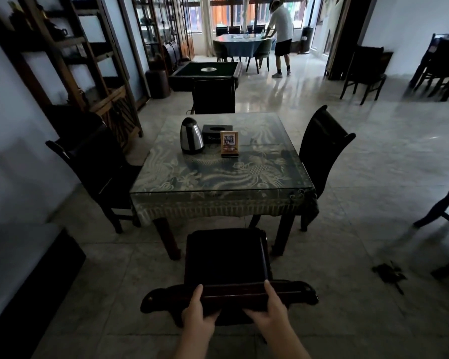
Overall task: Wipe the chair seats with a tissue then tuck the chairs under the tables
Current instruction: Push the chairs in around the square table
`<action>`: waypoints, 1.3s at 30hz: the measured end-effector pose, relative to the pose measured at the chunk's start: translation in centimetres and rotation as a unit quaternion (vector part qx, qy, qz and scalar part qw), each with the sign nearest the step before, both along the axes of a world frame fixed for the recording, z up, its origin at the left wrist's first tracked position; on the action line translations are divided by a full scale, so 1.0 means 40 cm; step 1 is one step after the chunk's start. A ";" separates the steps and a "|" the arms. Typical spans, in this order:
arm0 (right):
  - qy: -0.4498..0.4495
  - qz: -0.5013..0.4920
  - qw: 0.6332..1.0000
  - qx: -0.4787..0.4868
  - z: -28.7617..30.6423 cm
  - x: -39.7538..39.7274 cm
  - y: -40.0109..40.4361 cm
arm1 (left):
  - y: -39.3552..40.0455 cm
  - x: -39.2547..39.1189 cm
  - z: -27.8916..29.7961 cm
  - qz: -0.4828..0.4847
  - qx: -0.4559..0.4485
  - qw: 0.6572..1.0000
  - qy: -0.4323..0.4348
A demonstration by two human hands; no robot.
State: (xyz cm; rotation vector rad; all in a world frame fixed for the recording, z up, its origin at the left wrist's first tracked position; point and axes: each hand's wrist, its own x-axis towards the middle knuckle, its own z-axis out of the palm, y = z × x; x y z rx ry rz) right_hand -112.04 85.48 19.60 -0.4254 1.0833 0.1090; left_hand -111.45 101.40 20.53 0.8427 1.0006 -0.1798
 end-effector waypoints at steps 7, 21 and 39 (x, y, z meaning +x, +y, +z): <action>0.007 0.006 1.000 -0.025 -0.021 0.003 0.041 | -0.010 0.026 -0.025 -0.013 -0.058 0.997 0.048; 0.001 -0.013 0.999 -0.042 -0.072 0.010 0.031 | -0.001 0.033 -0.110 0.033 -0.070 0.997 0.014; -0.040 -0.007 0.998 -0.043 -0.086 0.044 0.037 | 0.011 0.074 -0.154 0.033 -0.066 0.997 -0.012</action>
